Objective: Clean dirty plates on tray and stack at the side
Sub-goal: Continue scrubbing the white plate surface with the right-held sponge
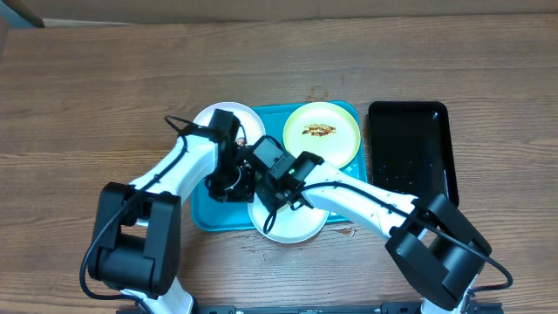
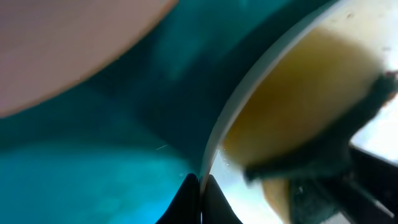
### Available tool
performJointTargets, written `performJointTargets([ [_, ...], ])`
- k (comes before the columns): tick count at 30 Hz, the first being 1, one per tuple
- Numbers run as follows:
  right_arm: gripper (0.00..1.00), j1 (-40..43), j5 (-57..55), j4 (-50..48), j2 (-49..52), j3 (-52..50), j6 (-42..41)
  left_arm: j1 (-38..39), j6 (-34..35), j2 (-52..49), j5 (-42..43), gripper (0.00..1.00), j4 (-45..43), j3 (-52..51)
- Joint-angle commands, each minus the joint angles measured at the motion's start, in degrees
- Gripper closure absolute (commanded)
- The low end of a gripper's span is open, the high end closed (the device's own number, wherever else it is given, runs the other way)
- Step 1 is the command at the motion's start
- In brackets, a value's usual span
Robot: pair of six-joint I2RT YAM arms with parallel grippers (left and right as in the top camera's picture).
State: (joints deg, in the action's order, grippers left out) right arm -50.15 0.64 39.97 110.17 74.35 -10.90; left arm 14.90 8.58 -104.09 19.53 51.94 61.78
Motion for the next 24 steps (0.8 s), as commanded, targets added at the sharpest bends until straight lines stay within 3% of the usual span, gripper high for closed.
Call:
performJointTargets([
  [1, 0.96, -1.51, 3.32, 0.00, 0.48, 1.57, 0.33, 1.66, -0.63, 1.09, 2.32, 0.96, -1.05, -0.44],
  [13, 0.96, 4.04, -7.04, 4.11, 0.48, -1.66, -4.57, 1.60, 1.31, 1.09, 1.01, 0.96, -0.81, -0.44],
  [24, 0.96, 11.02, -1.79, 12.37, 0.48, -1.66, -4.57, 1.60, 2.71, 1.09, 0.33, 0.96, -0.90, -0.44],
])
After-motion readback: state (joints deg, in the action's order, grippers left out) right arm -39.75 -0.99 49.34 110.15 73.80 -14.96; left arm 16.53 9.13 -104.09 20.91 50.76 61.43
